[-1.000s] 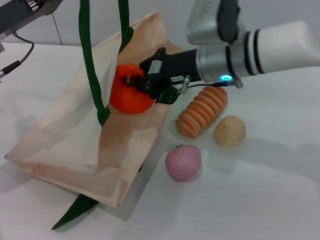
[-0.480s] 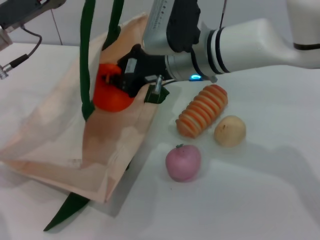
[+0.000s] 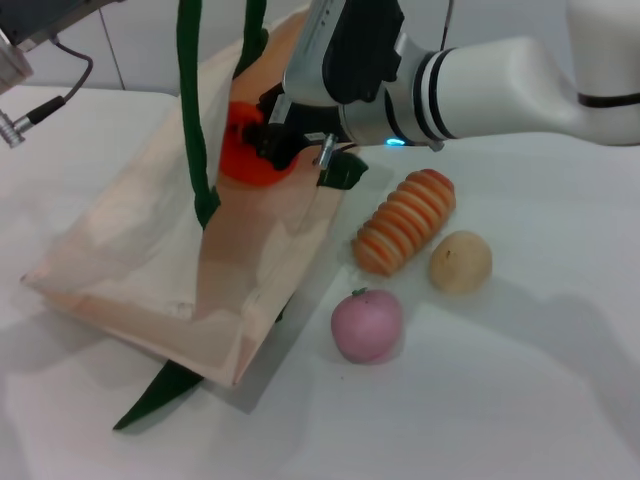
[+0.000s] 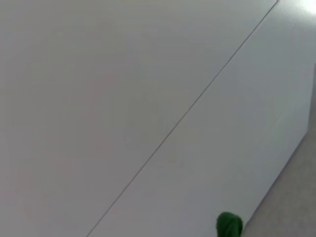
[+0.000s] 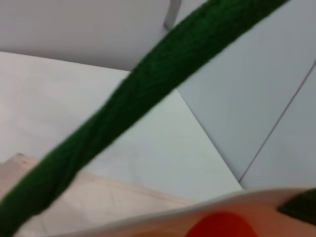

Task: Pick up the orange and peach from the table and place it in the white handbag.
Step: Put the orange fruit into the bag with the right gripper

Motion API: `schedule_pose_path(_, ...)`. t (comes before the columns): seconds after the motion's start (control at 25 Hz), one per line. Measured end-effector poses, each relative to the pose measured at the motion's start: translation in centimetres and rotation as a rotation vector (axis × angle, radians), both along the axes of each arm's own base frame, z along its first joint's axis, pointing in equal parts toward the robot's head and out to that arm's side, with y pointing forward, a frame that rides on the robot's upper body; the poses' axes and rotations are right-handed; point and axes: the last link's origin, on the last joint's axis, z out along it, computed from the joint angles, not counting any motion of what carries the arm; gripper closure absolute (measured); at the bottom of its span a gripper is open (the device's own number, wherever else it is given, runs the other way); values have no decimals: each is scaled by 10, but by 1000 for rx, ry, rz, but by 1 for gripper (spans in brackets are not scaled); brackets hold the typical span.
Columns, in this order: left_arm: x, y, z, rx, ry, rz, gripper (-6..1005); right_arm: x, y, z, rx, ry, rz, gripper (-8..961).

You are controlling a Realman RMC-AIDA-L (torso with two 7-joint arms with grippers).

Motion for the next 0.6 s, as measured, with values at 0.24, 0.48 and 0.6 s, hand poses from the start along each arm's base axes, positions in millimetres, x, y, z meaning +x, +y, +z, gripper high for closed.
schedule_pose_path(0.24,1,1,0,2,-1,4,877,-6,-17,-14,-38,-22,117,891)
schedule_pose_path(0.48,-4,3,-3,8,-27,32,878,-10,-23,-22,8,-8,179,892)
schedule_pose_path(0.6,-5,4,-3,12,-28,42,878,-8,-24,-23,13,-10,192,892)
